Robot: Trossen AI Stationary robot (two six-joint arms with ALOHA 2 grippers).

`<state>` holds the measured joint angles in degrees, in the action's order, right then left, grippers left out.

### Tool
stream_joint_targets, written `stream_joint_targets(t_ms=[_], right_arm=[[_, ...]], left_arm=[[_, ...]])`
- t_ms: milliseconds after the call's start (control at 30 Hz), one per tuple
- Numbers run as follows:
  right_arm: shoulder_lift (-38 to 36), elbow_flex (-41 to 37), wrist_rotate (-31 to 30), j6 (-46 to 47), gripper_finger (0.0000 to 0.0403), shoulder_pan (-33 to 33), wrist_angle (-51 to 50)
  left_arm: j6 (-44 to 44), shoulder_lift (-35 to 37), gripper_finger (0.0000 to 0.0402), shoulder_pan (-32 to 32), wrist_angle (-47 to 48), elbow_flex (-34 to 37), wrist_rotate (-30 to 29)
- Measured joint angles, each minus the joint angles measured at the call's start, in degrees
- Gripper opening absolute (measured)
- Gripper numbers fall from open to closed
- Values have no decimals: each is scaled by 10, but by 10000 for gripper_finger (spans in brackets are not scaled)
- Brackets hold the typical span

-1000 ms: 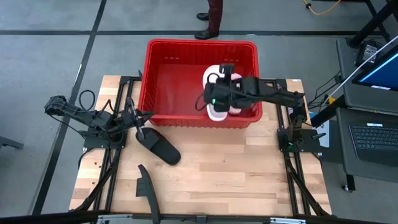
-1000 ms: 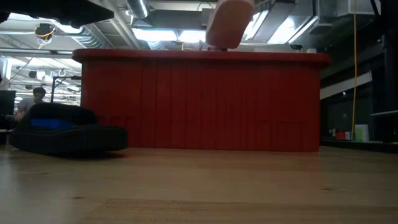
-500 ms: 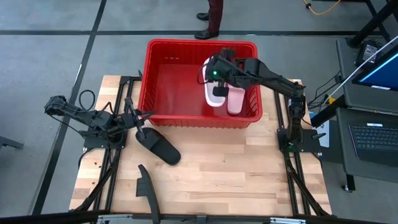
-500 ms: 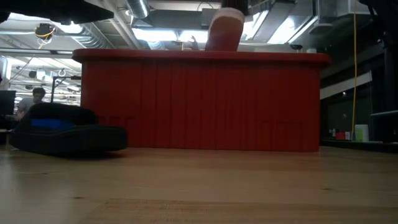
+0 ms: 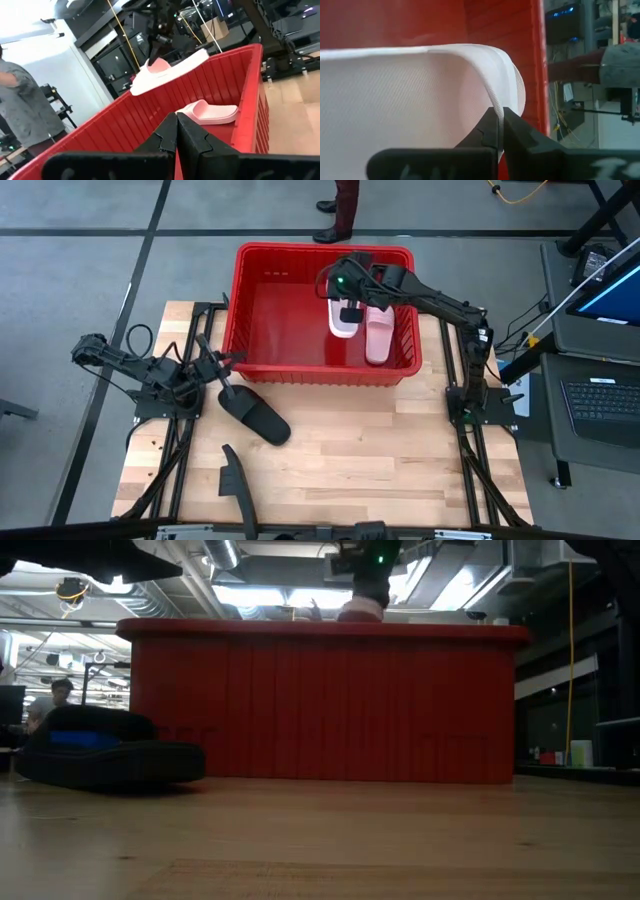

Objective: Pick and place slides into bin
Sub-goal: Put the pink slide into the red container

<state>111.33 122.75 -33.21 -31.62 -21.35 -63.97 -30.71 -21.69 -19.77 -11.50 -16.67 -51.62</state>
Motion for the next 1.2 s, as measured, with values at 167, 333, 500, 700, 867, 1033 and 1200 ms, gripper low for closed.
stream_joint_targets(t_ms=[167, 333, 500, 700, 867, 1033, 1200], right_arm=[[0, -58, 0, -20, 11, -25, 62], [0, -117, 4, -34, 11, -48, 131], [0, -165, 3, -32, 11, -54, 189], [0, -201, 3, -28, 11, -54, 212], [0, -210, 3, 5, 11, -57, 212], [0, -210, 4, 34, 11, -61, 214], [0, -233, 32, 35, 11, -73, 238]], left_arm=[[7, 0, 2, 0, 24, 0, 0], [10, 0, 2, 0, 27, 0, 0], [41, 0, 1, 0, 27, 0, 0], [51, 0, 3, 0, 26, 0, 0], [62, 0, 1, 0, 22, 0, -2], [94, 0, 4, 0, 22, 0, -36], [87, 0, 2, 0, 23, 0, -68]])
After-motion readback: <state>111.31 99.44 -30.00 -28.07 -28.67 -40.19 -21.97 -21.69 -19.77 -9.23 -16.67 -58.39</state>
